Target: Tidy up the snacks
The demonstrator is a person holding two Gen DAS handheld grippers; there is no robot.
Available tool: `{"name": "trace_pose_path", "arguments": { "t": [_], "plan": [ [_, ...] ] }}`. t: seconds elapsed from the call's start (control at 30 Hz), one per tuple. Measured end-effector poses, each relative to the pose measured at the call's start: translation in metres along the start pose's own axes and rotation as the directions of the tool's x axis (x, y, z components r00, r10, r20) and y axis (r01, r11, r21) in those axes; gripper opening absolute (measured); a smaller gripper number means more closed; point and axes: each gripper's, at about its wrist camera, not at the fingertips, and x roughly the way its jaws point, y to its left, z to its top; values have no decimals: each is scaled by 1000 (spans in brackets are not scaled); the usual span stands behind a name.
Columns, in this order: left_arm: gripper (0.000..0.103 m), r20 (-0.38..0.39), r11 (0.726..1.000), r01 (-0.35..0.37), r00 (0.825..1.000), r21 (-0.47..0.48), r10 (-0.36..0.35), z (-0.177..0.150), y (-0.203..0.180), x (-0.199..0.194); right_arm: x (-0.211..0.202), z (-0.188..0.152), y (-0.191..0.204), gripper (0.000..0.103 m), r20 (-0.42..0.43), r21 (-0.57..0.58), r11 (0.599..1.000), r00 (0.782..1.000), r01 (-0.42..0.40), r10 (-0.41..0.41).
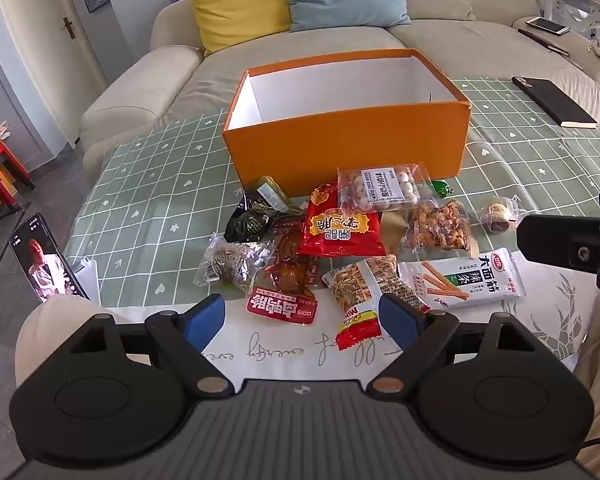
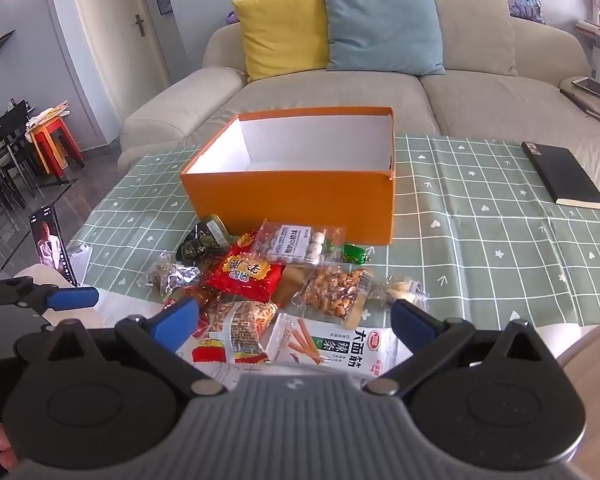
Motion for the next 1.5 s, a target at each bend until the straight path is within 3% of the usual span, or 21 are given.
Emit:
{"name": "trace_pose_path", "arguments": {
  "t": [0.27,0.73,1.5],
  "plan": [
    [101,0,1000,22,1000,-10,-22,-1,3,3,2,-2,-2,99,-4,-10,1000,1000,14,-14],
    [101,-6,1000,23,1000,-10,-23,1,-2,1,11,1,0,99,-63,-30,993,992,111,-113],
    [101,-6,999,28,1000,-26,-28,-1,4,3,17,1,2,99,-96,-53,990,986,131,-136]
  ]
}}
